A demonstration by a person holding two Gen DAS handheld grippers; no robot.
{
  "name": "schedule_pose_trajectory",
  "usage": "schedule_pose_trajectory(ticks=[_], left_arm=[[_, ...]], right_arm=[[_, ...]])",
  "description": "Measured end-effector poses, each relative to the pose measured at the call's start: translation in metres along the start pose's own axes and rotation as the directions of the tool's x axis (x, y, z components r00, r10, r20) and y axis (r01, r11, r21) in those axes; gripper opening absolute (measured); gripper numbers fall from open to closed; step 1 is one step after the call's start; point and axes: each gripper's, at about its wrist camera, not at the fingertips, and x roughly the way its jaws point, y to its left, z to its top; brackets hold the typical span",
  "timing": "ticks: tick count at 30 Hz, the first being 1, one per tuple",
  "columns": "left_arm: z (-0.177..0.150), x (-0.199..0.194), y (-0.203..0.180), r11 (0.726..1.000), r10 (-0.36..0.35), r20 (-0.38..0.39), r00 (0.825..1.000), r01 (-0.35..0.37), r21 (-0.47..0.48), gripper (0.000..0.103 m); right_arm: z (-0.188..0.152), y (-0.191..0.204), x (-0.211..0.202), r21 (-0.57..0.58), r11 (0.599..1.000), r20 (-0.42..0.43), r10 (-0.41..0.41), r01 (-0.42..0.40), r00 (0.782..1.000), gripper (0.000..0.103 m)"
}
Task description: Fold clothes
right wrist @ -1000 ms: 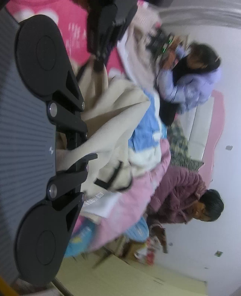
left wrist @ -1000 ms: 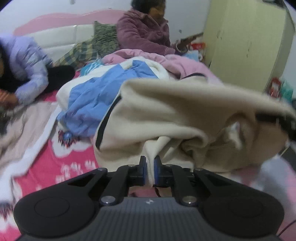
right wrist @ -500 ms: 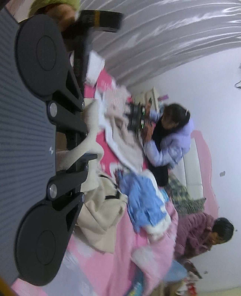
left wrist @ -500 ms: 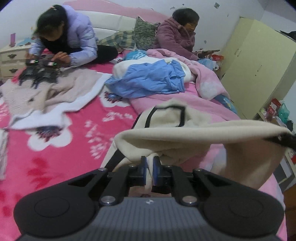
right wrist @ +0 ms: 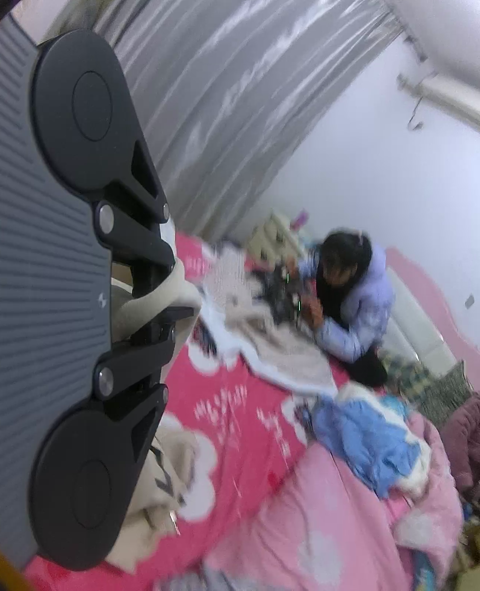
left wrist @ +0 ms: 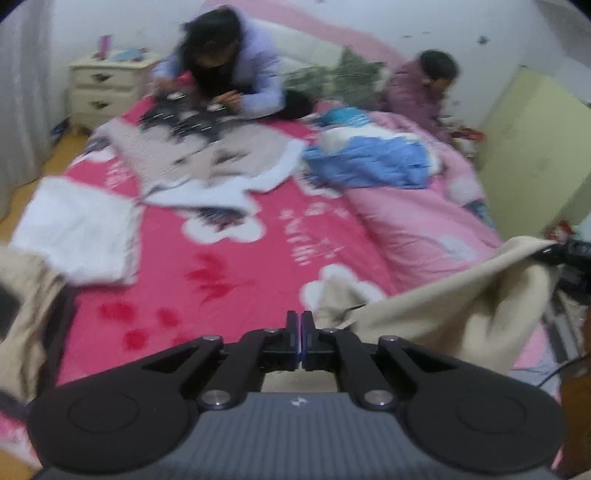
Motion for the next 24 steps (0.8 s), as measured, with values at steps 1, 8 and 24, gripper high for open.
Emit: schedule_pose_trajectory(ticks=[1,8,24], left_arm=[[-0.006,0.004,0.008,1.0,0.022,-0.026,0.999,-0.022,0.0,0.015],[-0.056,0.044,0.026,0.997,0.071,-0.194,0.978,-0.066,0.032,0.037],[-0.098,0.159,-0.013,0.997,0.074,-0.48,0.874,-0.048,0.066,0.048]], right_arm=[[0.0,-0.004,0.002,0.03,0.999,-0.001,-0.009,0.009,1.0,0.001],[-0.014,-0.041,-0.088,0.102,0.99,0.196,-0.12,0.101,0.973,0.001],[-0.138,-0.158,-0.051,-0.38,0.738,-0.431,-0.675,0.558,0.599,0.039]])
